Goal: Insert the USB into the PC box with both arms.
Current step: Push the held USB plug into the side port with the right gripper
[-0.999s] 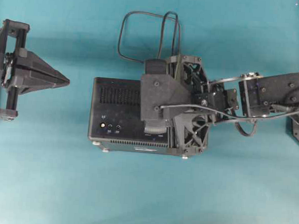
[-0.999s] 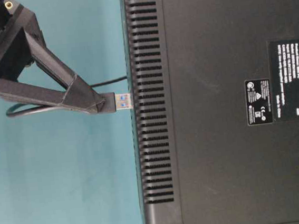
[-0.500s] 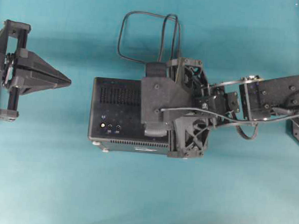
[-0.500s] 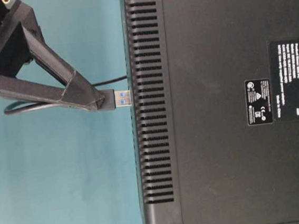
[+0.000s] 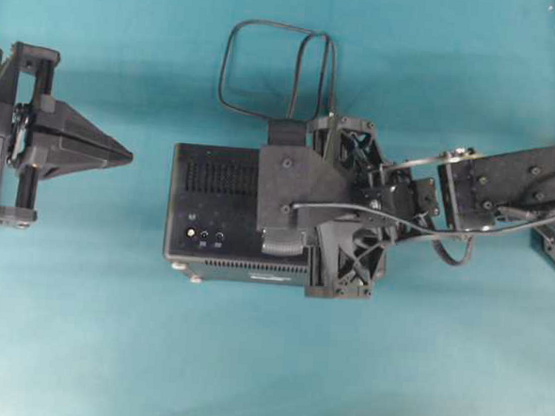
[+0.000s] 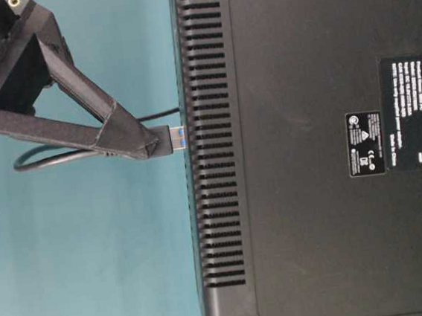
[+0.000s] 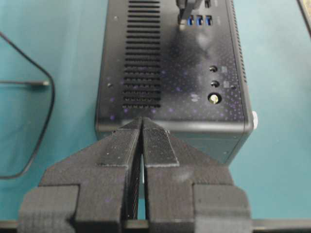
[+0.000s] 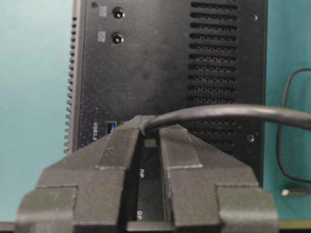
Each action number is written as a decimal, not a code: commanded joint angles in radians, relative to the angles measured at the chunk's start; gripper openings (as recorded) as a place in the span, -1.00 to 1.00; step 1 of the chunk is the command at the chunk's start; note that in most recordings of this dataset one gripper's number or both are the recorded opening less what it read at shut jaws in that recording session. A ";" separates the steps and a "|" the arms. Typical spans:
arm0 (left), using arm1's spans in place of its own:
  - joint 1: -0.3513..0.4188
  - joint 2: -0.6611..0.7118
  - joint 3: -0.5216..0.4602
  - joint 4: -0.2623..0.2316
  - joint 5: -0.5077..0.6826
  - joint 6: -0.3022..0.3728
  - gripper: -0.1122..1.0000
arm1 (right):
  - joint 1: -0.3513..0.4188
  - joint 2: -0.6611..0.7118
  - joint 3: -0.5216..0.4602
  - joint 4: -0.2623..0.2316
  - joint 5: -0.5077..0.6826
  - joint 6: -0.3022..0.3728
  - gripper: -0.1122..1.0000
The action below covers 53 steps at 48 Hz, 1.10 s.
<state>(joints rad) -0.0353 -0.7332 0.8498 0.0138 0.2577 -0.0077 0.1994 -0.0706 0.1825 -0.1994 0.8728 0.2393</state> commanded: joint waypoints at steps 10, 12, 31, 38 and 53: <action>-0.012 -0.002 -0.017 0.002 -0.009 0.000 -0.80 | -0.006 -0.020 0.012 -0.014 -0.018 0.021 -0.63; -0.012 -0.002 -0.017 0.002 -0.008 0.000 -0.80 | -0.011 -0.023 0.018 -0.017 -0.029 0.026 -0.63; -0.018 -0.005 -0.017 0.002 -0.009 -0.003 -0.80 | 0.020 -0.020 0.048 -0.023 -0.069 0.083 -0.63; -0.018 -0.005 -0.014 0.003 -0.009 -0.003 -0.80 | 0.052 -0.014 0.046 -0.023 -0.094 0.115 -0.63; -0.018 -0.005 -0.018 0.002 -0.009 -0.002 -0.80 | 0.031 -0.037 0.043 -0.029 -0.100 0.117 -0.63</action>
<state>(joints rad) -0.0522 -0.7332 0.8498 0.0138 0.2577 -0.0092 0.2132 -0.0890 0.2332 -0.2332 0.7839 0.3436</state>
